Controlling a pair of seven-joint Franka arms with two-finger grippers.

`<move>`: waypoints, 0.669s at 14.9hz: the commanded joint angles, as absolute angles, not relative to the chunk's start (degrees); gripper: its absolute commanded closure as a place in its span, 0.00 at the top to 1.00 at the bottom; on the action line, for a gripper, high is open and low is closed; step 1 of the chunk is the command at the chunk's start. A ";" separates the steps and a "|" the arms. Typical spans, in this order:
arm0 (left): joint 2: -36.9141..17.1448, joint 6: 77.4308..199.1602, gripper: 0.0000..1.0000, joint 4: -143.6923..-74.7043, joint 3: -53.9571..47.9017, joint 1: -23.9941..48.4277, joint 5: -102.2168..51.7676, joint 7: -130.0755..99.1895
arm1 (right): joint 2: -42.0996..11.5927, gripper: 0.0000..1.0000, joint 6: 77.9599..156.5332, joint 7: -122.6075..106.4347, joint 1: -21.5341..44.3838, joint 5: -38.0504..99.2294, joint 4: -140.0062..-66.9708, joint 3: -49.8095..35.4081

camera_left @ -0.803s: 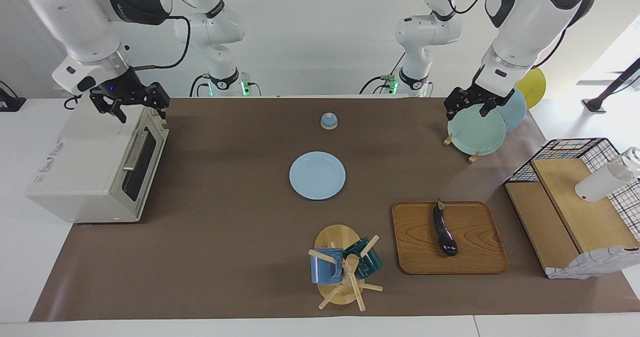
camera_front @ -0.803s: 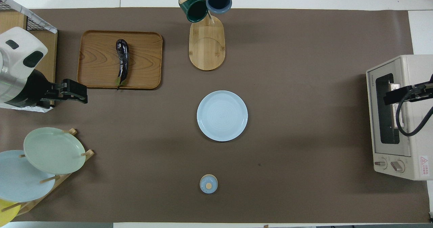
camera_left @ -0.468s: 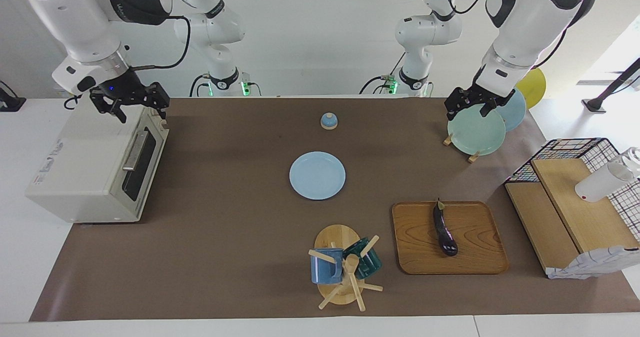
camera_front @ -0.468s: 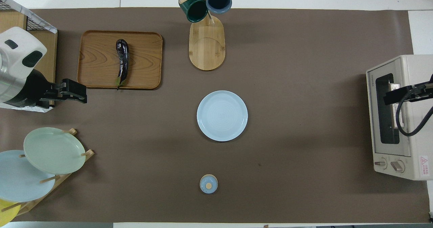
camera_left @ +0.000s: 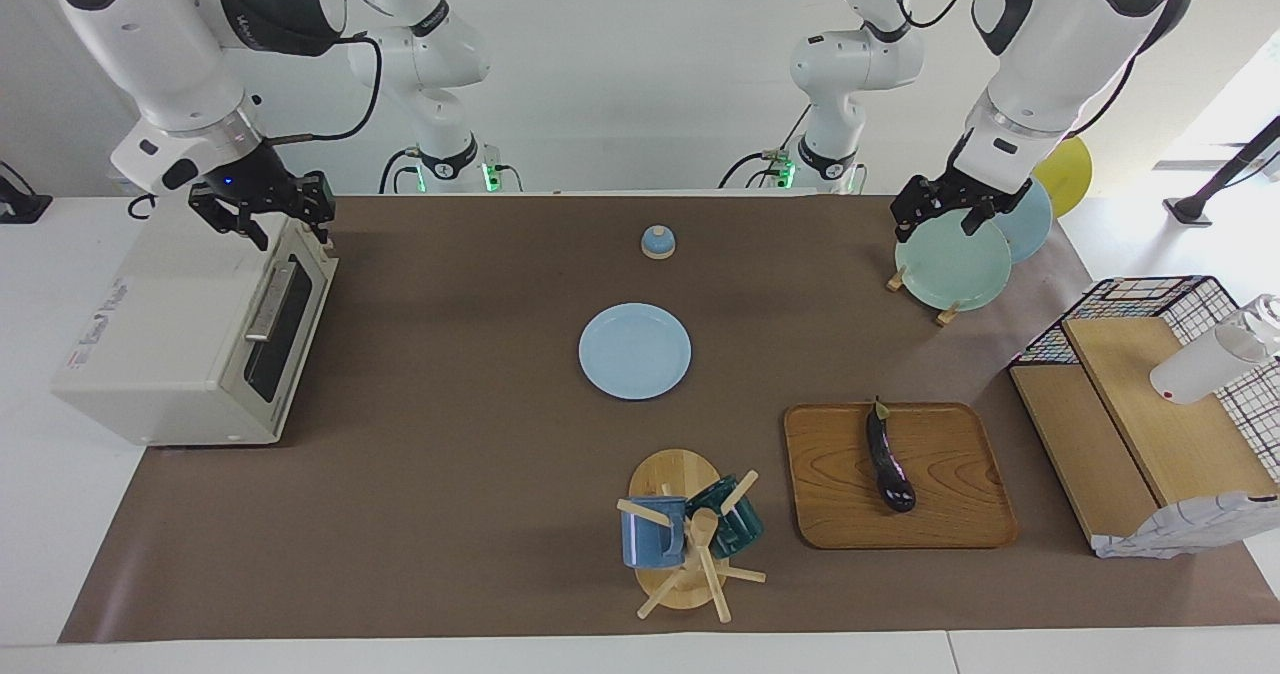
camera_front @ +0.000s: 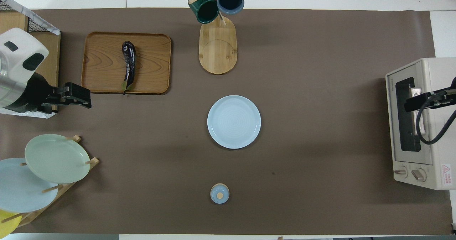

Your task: Put eggplant into oven

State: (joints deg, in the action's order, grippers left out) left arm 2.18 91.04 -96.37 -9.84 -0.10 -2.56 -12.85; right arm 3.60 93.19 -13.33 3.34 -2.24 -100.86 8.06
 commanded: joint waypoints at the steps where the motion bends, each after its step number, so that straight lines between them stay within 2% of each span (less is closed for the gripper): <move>1: 2.73 94.99 1.00 -98.08 -10.37 -0.97 -3.52 -12.30 | 7.03 0.00 98.42 -18.61 0.98 -0.70 -107.48 8.53; 4: 0.71 98.25 1.00 -97.82 -10.37 -1.23 -3.60 -12.04 | 7.65 0.00 104.75 -14.79 0.44 -1.57 -112.75 8.61; 6: -3.23 101.06 1.00 -97.21 -10.37 -0.79 -3.69 -12.13 | 6.07 0.00 106.34 -12.14 0.00 -5.25 -113.73 8.70; 10: -18.50 109.93 1.00 -91.34 -10.37 -0.35 -2.90 -11.95 | 2.64 0.00 109.60 -10.63 -1.49 -10.98 -113.91 8.61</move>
State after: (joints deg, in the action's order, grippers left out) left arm -9.18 106.85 -96.95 -10.09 -0.24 -2.58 -12.82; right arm 3.70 108.10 -11.45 -0.40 -9.37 -113.35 8.80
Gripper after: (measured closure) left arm 0.000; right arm 0.991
